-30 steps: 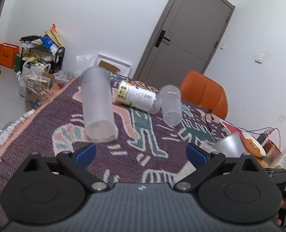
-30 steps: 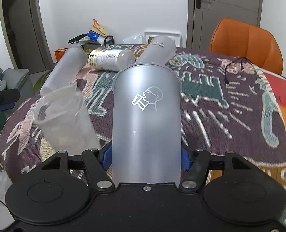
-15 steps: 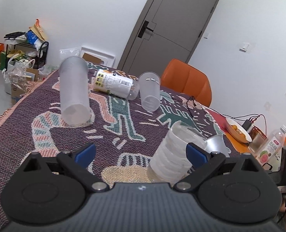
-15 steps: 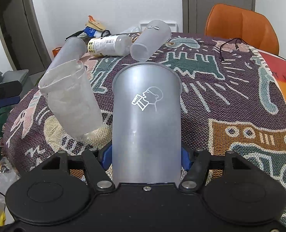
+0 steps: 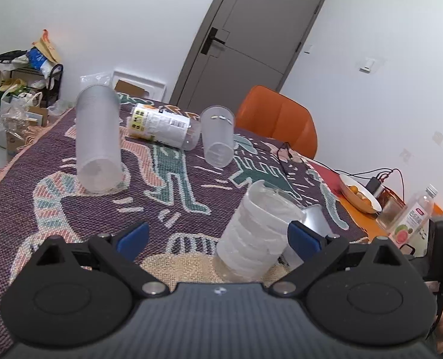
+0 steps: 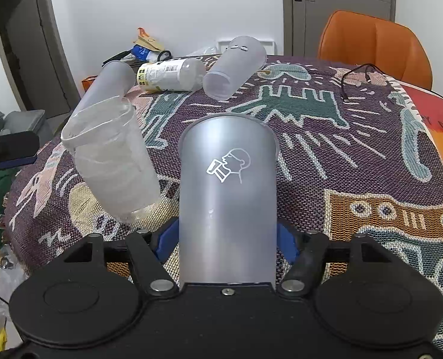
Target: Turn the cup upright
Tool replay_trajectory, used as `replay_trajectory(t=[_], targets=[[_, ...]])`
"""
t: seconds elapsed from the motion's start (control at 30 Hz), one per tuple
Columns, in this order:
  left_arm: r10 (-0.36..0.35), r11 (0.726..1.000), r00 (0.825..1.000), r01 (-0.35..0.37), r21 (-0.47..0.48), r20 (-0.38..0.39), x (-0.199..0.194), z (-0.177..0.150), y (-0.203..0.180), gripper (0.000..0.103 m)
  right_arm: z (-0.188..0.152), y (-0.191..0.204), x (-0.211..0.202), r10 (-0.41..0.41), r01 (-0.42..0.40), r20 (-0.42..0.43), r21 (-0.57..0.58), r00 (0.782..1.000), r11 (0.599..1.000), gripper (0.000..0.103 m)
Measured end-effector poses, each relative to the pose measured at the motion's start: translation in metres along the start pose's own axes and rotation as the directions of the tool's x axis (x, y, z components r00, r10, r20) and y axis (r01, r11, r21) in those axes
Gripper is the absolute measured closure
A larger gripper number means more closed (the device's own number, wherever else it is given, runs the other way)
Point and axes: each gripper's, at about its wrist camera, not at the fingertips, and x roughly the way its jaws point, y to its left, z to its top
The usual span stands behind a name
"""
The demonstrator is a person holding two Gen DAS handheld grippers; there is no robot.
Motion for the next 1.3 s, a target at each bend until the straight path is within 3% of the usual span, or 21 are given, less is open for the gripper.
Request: replay_trajectory(t=[0.7,1.3], targets=[[-0.005,1.000,1.000,0.005,0.011,0.012,-0.003,0.002,-0.002,0.005,0.005,0.002,-0.008,-0.001,0.001,0.041,0.003,0.999,1.000,0.038],[-0.006,0.999,1.000,0.005,0.033,0.019,-0.006,0.004,-0.007,0.005,0.005,-0.004,-0.032,-0.015,0.007,0.214,0.037,0.977,0.999,0.037]])
